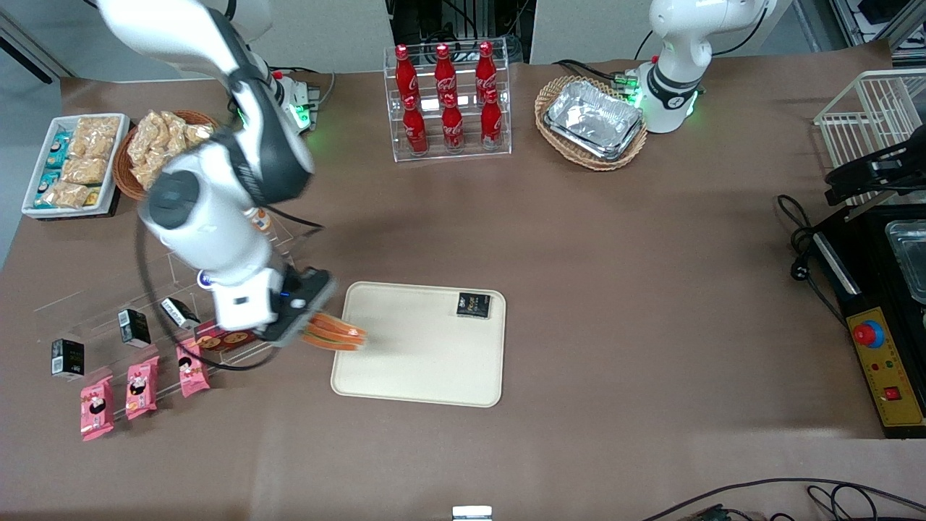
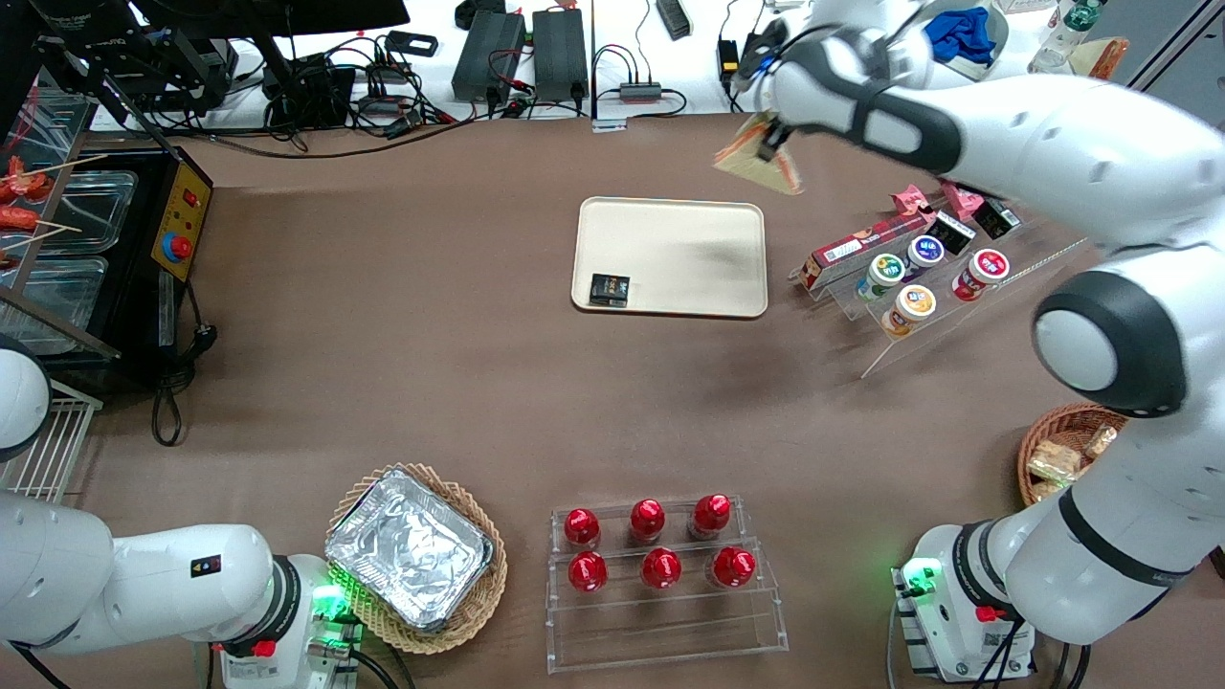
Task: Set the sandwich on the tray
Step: 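Lift the sandwich off the rack and carry it over the cream tray, then lower the sandwich onto the tray and open the right gripper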
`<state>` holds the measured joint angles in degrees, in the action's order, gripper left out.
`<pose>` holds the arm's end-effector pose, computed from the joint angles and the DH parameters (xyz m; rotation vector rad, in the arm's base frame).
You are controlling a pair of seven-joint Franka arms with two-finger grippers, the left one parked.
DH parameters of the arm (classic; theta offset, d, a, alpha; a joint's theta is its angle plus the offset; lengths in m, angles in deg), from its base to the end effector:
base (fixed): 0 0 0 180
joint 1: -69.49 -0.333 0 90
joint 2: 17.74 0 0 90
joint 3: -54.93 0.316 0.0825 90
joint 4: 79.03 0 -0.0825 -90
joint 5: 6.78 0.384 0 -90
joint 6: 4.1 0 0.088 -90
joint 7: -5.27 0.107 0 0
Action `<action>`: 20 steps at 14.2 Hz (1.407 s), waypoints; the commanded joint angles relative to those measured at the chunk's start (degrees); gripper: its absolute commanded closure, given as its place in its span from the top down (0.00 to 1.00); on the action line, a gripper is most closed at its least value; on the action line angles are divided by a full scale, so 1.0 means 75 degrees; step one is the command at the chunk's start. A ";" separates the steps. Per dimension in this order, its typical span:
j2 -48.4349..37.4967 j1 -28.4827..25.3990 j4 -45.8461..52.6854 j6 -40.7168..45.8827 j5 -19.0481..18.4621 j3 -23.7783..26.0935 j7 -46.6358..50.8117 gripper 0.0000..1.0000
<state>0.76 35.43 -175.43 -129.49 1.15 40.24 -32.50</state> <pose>0.6215 0.2417 0.4366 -2.7726 -1.4234 -0.3111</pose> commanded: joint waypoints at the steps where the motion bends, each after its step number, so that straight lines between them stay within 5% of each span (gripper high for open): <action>1: 0.1291 -0.0590 0.0770 -0.0880 -0.0143 -0.0115 0.0103 0.40; 7: 0.3215 -0.0966 0.2096 -0.1887 -0.0576 -0.0115 0.0033 0.40; 14: 0.3639 -0.1130 0.1909 -0.2535 -0.1596 -0.0115 -0.0050 0.41; 15: 0.3639 -0.1142 0.1874 -0.2535 -0.1596 -0.0104 -0.0004 0.50; 16: 0.3650 -0.1142 0.1873 -0.2559 -0.1550 -0.0104 0.0020 0.79; 19: 0.3651 -0.1201 0.1768 -0.2629 -0.1468 -0.0104 0.0078 1.00; 20: 0.3651 -0.1201 0.1756 -0.2629 -0.1467 -0.0104 0.0079 1.00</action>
<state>27.35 27.24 -162.43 -148.10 -9.66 40.09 -32.73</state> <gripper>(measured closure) 0.335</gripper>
